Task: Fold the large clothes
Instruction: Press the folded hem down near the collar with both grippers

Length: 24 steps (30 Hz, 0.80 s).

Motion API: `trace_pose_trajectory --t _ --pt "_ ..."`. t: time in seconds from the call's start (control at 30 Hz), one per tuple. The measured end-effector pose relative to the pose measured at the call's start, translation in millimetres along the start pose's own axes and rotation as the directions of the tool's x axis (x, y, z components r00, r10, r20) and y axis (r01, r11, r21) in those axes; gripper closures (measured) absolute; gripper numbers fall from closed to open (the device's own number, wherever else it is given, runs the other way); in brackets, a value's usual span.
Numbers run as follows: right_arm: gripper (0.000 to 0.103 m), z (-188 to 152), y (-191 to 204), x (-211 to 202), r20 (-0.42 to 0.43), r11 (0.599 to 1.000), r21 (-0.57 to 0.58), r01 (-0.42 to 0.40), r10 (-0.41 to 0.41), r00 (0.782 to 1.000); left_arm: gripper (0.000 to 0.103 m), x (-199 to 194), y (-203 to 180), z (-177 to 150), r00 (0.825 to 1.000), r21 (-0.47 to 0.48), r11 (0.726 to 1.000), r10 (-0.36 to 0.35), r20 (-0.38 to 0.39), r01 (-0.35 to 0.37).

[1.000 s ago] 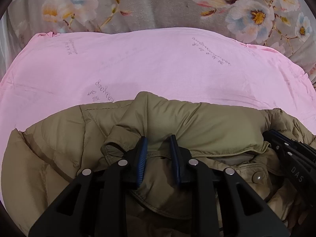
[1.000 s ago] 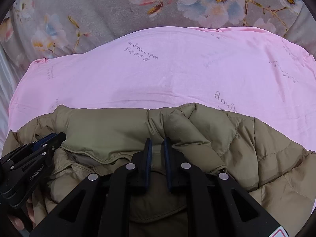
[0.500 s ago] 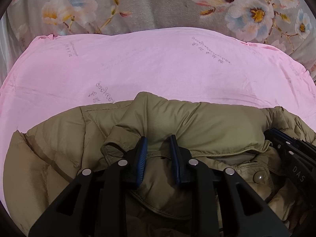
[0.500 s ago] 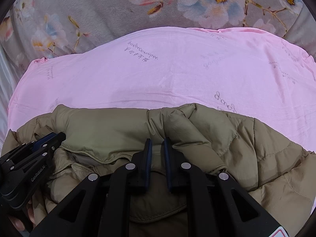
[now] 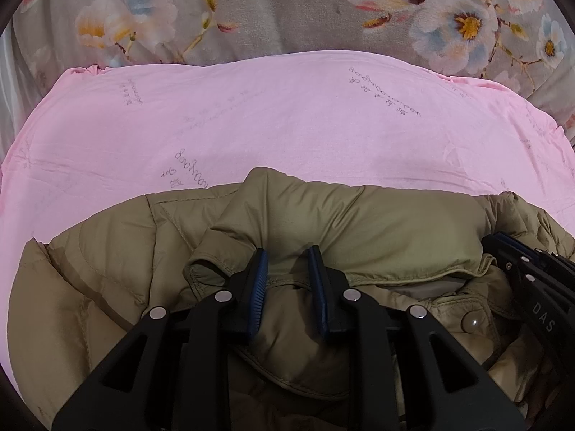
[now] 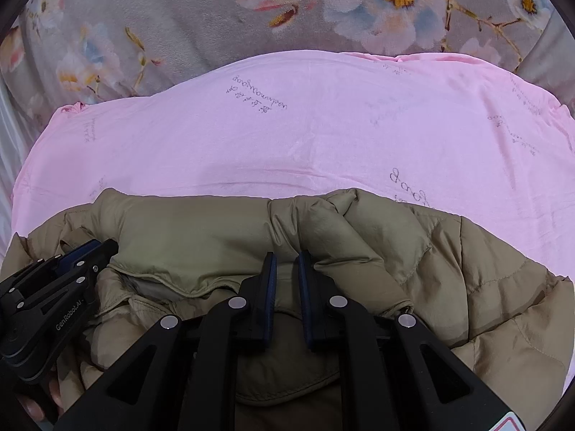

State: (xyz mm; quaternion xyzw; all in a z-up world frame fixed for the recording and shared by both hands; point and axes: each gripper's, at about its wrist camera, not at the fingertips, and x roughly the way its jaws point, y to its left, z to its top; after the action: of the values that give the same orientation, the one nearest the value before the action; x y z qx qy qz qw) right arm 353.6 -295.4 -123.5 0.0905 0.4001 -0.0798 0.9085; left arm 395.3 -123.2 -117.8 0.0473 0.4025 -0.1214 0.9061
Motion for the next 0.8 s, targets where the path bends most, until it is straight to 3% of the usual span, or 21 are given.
trace_pose_trajectory --t 0.57,0.63,0.7,0.77,0.8 --pt "0.092 0 9 1 0.002 0.998 -0.034 0.053 -0.053 0.999 0.081 1 -5 0 0.999 0.023 0.999 0.033 0.002 -0.033" --pt "0.092 0 7 0 0.003 0.999 -0.024 0.037 -0.037 0.999 0.08 1 -4 1 1.0 0.017 1.0 0.025 0.002 -0.025" --pt "0.091 0 -4 -6 0.011 0.999 0.021 -0.028 0.028 1.0 0.079 -2 3 0 1.0 -0.012 1.0 -0.009 0.005 0.01" --pt "0.089 -7 -17 -32 0.025 0.994 0.093 -0.065 0.063 0.998 0.077 -15 15 -3 0.999 -0.059 0.997 -0.053 -0.001 0.053" --pt "0.083 -15 -27 -58 0.061 0.986 0.134 -0.101 0.094 0.994 0.068 -26 20 -7 0.998 -0.071 0.996 -0.058 -0.009 0.057"
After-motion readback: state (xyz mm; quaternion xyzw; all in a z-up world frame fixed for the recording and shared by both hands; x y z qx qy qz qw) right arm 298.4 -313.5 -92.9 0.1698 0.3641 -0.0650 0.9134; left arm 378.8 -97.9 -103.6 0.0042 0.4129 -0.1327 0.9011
